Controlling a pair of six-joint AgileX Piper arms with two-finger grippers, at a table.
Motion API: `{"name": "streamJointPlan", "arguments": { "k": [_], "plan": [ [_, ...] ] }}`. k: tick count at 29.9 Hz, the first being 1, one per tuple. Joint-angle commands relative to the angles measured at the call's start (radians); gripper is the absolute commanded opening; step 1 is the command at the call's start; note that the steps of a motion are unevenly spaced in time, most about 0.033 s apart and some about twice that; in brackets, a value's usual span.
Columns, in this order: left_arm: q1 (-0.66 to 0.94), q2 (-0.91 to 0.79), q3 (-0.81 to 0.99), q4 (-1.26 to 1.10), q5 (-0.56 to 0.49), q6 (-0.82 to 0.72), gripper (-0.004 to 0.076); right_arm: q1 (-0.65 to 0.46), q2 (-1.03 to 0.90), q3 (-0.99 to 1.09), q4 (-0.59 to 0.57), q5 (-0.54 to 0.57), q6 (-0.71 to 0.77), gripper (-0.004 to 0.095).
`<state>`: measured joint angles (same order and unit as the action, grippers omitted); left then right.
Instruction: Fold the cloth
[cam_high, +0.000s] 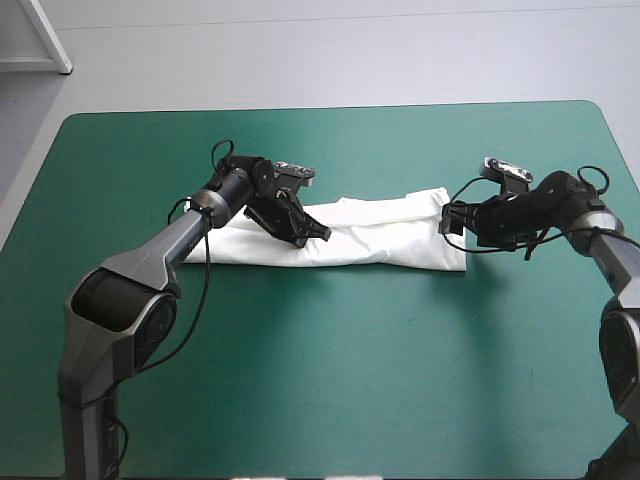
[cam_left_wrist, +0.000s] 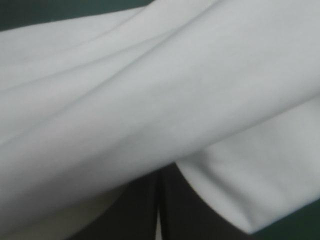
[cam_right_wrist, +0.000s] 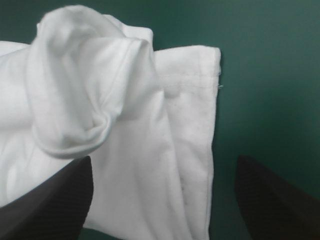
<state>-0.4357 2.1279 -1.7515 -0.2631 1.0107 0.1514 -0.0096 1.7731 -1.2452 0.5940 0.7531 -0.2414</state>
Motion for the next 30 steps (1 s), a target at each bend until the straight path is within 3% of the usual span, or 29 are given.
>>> {"name": "streamJointPlan", "arguments": {
  "k": [1,12,18,24,30],
  "plan": [
    [-0.039,0.010,0.015,-0.061,-0.025,0.001,-0.0008,-0.011,-0.003,-0.024,0.073,-0.023,-0.030,0.0737],
    [-0.044,0.009,0.015,-0.057,-0.036,0.001,-0.0008,0.051,0.036,-0.024,0.186,-0.013,-0.100,0.0714],
    [-0.044,0.009,0.015,-0.057,-0.036,0.001,-0.0008,0.109,0.045,-0.024,0.175,-0.054,-0.100,0.0459],
    [-0.044,0.009,0.015,-0.057,-0.036,0.001,-0.0008,0.106,0.045,-0.024,0.129,-0.097,-0.100,-0.0008],
    [-0.044,0.009,0.015,-0.057,-0.038,0.001,-0.0008,0.106,0.016,-0.024,0.119,-0.114,-0.100,-0.0019]
  ]
}}
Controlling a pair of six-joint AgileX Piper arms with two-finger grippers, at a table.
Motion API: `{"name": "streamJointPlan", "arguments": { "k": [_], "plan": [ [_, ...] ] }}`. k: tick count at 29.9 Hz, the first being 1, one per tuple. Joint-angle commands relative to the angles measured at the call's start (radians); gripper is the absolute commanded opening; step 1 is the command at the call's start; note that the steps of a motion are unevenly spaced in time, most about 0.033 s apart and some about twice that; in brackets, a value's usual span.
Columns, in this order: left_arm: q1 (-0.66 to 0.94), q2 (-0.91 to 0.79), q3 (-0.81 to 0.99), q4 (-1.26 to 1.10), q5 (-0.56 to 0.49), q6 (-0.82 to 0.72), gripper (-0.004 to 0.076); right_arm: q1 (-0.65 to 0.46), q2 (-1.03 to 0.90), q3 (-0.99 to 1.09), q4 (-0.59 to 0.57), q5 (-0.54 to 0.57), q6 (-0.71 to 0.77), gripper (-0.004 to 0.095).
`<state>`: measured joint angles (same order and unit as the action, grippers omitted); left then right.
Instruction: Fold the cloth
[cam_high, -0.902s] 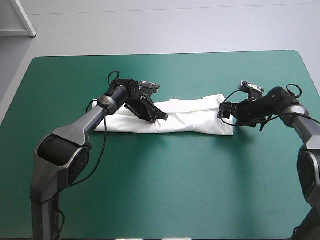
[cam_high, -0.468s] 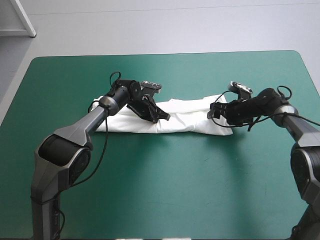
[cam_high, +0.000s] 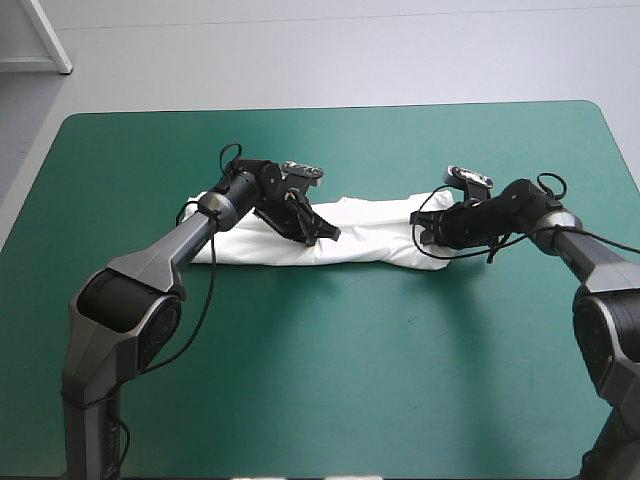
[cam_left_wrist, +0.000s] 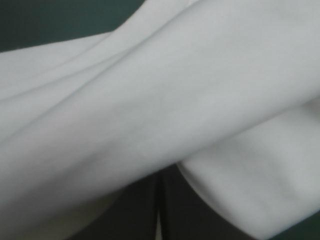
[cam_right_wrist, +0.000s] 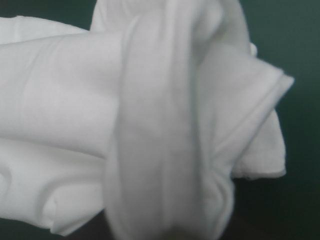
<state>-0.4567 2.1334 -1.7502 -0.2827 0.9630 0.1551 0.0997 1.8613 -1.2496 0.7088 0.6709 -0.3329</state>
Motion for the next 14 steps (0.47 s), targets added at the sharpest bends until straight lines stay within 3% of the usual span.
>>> {"name": "streamJointPlan", "arguments": {
  "k": [1,6,14],
  "plan": [
    [-0.023,0.003,0.013,-0.038,0.010,-0.002,-0.0008,-0.004,-0.083,-0.020,0.004,-0.033,-0.009,-0.0019],
    [-0.023,0.003,0.013,-0.038,0.010,0.000,-0.0008,0.000,-0.162,-0.068,0.006,-0.015,0.002,-0.0019],
    [-0.023,0.003,0.013,-0.042,0.012,-0.005,-0.0008,0.051,-0.190,-0.272,0.008,0.143,0.065,-0.0019]
  ]
}}
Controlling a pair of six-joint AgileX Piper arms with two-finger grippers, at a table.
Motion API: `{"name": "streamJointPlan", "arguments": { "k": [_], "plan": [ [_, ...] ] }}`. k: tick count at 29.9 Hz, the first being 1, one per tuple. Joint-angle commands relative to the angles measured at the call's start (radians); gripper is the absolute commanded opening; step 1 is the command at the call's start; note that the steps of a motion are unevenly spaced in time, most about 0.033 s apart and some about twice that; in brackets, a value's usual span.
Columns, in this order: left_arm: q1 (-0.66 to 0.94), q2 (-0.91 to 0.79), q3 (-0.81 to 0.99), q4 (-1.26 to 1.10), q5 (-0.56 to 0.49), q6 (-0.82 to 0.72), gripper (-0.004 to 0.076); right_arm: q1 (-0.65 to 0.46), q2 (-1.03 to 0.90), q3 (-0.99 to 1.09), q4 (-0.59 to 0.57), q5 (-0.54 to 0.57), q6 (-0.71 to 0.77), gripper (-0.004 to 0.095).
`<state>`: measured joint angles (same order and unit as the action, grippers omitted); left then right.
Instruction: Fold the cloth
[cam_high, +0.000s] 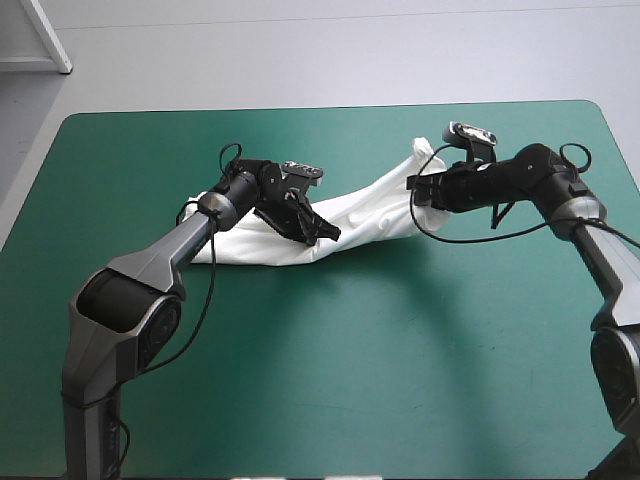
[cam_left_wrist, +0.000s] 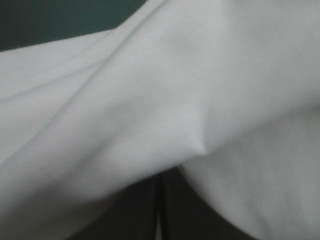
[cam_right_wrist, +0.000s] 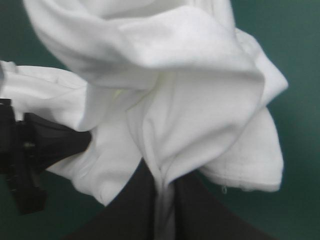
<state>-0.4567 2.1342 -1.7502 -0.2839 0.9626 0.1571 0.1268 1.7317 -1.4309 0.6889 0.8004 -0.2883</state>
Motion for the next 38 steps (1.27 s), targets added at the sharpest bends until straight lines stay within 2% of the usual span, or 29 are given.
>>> {"name": "streamJointPlan", "arguments": {
  "k": [1,9,18,22,29,33,38],
  "plan": [
    [-0.023,0.002,0.013,-0.041,0.012,-0.007,-0.0008,0.037,-0.060,-0.120,0.028,0.015,0.035,-0.0018],
    [-0.023,0.000,0.013,-0.041,0.014,-0.007,-0.0008,0.101,-0.060,-0.294,0.018,0.015,0.113,-0.0018],
    [-0.021,-0.076,-0.080,-0.002,0.062,-0.008,-0.0008,0.101,-0.055,-0.303,0.024,0.050,0.123,-0.0018],
    [-0.021,-0.151,-0.151,0.086,0.126,-0.039,-0.0008,0.101,-0.054,-0.313,0.024,0.066,0.117,-0.0018],
    [-0.021,-0.320,-0.201,0.333,0.316,-0.104,-0.0008,0.101,-0.052,-0.315,0.031,0.069,0.117,-0.0018],
    [-0.007,-0.431,-0.130,0.364,0.327,-0.109,-0.0008,0.103,-0.052,-0.319,0.095,0.068,0.090,-0.0018],
    [0.058,-0.620,0.075,0.369,0.327,-0.109,-0.0008,0.153,-0.037,-0.343,0.121,0.057,0.066,-0.0018]
  ]
}}
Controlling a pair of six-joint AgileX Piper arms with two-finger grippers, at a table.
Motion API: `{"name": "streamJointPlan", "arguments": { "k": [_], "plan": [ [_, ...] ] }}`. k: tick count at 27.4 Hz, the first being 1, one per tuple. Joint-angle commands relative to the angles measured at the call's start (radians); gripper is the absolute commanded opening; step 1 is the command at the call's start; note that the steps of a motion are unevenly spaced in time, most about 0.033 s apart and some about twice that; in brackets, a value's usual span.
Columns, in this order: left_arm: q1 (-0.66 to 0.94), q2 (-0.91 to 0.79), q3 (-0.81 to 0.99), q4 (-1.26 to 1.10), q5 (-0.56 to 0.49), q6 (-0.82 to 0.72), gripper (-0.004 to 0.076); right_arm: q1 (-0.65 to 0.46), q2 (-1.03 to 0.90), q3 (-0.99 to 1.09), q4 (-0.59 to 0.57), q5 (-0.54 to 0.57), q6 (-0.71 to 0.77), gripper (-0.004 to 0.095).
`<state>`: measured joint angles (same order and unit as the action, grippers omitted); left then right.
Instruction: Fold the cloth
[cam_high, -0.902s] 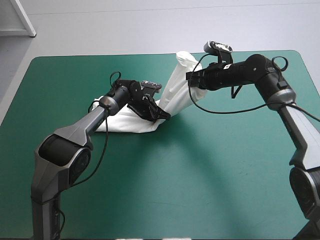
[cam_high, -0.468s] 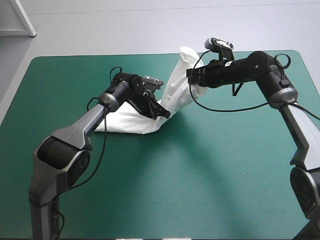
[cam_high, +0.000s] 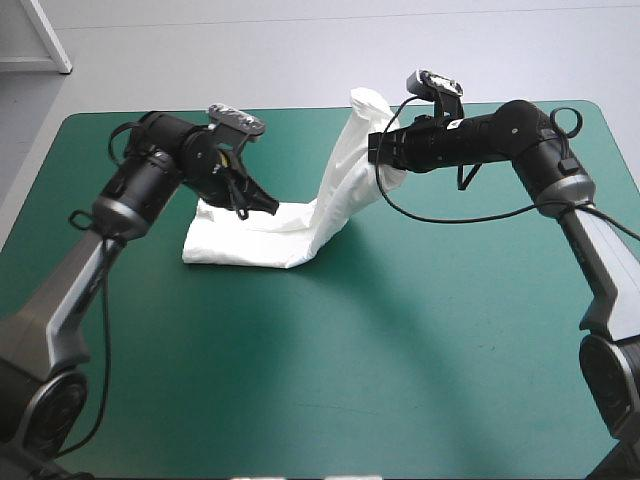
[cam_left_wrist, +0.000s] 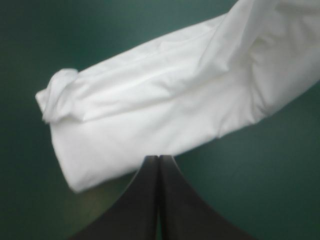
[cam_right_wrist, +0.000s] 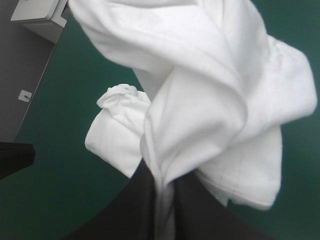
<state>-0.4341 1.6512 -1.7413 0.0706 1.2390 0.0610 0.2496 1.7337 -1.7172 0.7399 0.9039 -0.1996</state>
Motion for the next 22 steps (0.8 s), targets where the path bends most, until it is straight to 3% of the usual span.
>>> {"name": "streamJointPlan", "arguments": {
  "k": [1,10,18,19,21,22],
  "plan": [
    [0.061,-0.180,0.129,0.014,0.051,-0.013,-0.0008,0.049,-0.025,-0.073,0.070,-0.042,-0.023,-0.0018],
    [0.223,-0.551,0.460,0.014,0.051,-0.014,-0.0008,0.244,0.213,-0.347,0.047,-0.039,0.016,-0.0018],
    [0.236,-0.778,0.538,0.014,0.051,-0.039,-0.0008,0.338,0.467,-0.606,0.093,-0.031,0.036,0.0002],
    [0.236,-0.795,0.543,0.015,0.051,-0.039,-0.0008,0.344,0.488,-0.620,0.112,-0.031,0.025,0.0028],
    [0.236,-0.823,0.550,0.017,0.051,-0.039,-0.0008,0.350,0.558,-0.678,0.222,-0.021,0.003,0.0204],
    [0.236,-0.831,0.556,0.019,0.051,-0.039,-0.0008,0.354,0.597,-0.701,0.280,-0.009,-0.032,0.0392]
  ]
}}
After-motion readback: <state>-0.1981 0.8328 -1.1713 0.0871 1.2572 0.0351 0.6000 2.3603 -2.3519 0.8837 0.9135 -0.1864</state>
